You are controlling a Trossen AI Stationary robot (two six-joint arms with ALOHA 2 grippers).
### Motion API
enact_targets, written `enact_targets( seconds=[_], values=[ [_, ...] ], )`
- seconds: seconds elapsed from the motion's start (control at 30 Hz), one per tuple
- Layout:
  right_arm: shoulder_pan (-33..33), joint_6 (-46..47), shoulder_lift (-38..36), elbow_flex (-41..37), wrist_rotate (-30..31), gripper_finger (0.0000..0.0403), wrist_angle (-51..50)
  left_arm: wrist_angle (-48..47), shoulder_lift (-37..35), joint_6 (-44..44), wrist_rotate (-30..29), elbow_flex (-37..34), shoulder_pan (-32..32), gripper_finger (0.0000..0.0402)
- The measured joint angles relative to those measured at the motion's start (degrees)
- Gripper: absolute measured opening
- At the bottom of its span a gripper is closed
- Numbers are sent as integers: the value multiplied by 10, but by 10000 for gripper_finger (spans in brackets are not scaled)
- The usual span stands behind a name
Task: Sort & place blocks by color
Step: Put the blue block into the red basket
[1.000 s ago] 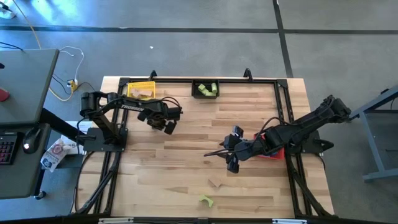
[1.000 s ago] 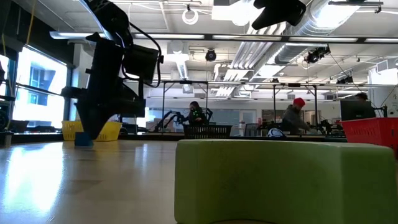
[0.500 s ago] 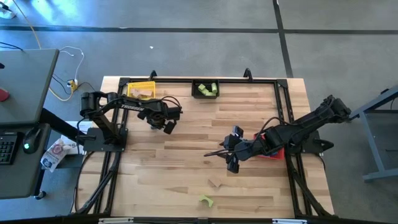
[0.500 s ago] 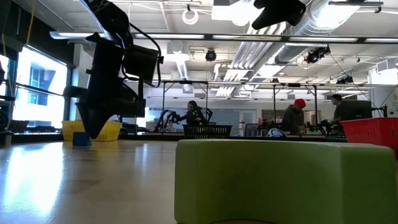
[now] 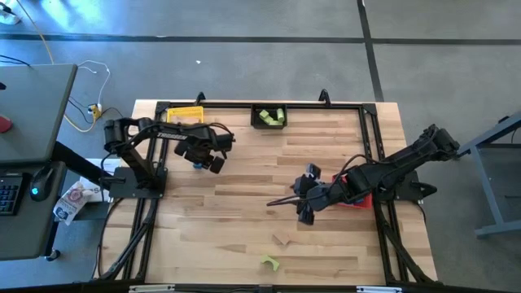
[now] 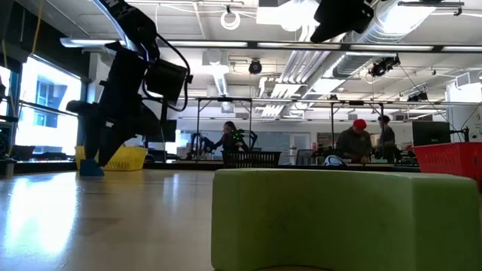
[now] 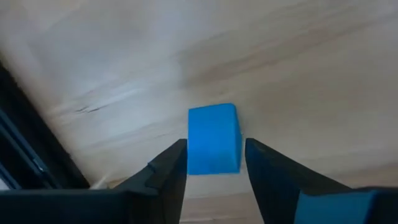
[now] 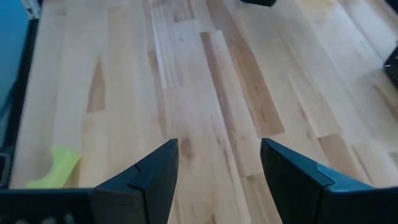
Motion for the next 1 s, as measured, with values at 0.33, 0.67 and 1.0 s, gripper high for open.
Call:
enact_targets(
  seconds=[0.33, 0.67, 1.0],
  values=[
    [0, 4, 0, 0, 13, 213, -21, -9, -110, 5, 27, 2, -4, 145],
    [3, 4, 0, 0, 14, 213, -20, -13, -184, -67, 4, 1, -33, 145],
    [33, 4, 0, 0, 34, 213, -21, 98, -186, -96, 36, -94, -39, 145]
  ],
)
